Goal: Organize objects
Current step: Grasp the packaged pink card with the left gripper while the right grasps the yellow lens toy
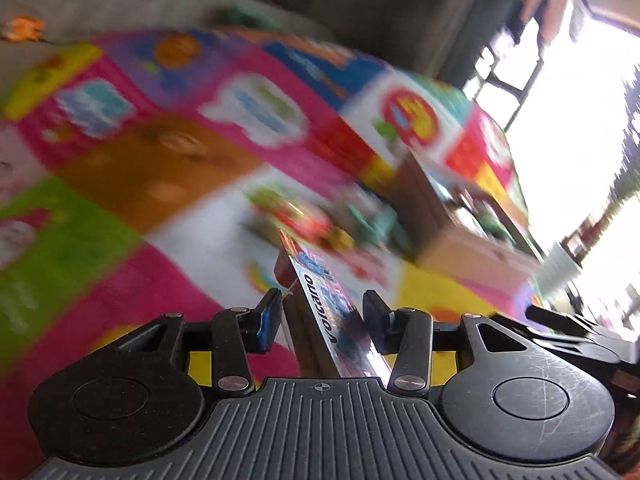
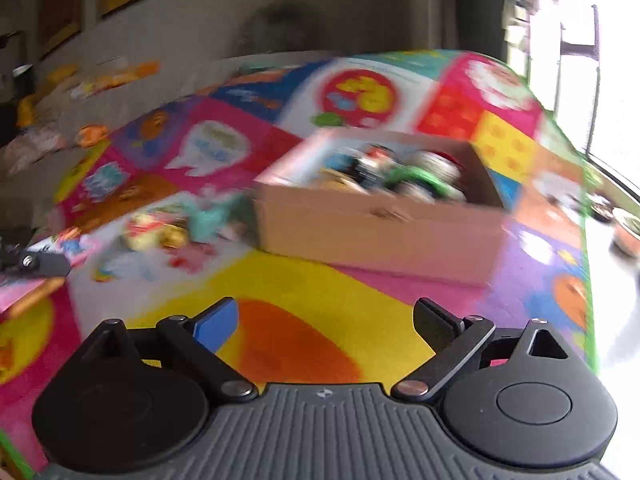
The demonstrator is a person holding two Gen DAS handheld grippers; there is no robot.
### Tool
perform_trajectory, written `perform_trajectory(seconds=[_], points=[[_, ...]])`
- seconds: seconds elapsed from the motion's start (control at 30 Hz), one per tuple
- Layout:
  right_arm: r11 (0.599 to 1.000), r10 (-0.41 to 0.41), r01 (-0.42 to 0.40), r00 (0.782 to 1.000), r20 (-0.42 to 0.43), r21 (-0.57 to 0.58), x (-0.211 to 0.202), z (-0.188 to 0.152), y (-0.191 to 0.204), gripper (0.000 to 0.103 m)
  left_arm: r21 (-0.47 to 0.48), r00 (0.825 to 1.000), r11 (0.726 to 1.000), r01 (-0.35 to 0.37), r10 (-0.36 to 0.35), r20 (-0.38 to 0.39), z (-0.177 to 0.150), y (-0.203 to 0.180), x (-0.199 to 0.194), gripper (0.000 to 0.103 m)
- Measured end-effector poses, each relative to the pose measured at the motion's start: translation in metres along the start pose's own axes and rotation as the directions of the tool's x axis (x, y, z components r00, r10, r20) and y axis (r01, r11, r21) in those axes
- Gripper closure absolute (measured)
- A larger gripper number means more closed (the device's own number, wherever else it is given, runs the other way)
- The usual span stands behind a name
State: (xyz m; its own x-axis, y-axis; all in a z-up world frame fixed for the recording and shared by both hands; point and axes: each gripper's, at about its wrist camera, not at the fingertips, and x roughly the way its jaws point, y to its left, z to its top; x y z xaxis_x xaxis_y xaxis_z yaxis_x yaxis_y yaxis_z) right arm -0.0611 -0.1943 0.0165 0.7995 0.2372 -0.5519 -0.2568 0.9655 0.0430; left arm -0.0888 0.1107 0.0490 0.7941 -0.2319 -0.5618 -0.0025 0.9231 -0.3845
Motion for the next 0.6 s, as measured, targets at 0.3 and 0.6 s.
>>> perform_trajectory(seconds=[0.3,0.6], points=[[0.949,0.312,-0.315,0.940,-0.138,-0.005,0.061,0.075,0.096,0.020,-0.014,0.997,0.997,-0.080,0.079,-0.004,0.000,0.033,0.007,0.054],[0.977,0.208,-0.185,0.933,-0.294,0.106,0.149,0.086,0.146,0.034,0.001,1.000,1.000,-0.023,0.023,-0.013,-0.015,0.045,0.012,0.054]])
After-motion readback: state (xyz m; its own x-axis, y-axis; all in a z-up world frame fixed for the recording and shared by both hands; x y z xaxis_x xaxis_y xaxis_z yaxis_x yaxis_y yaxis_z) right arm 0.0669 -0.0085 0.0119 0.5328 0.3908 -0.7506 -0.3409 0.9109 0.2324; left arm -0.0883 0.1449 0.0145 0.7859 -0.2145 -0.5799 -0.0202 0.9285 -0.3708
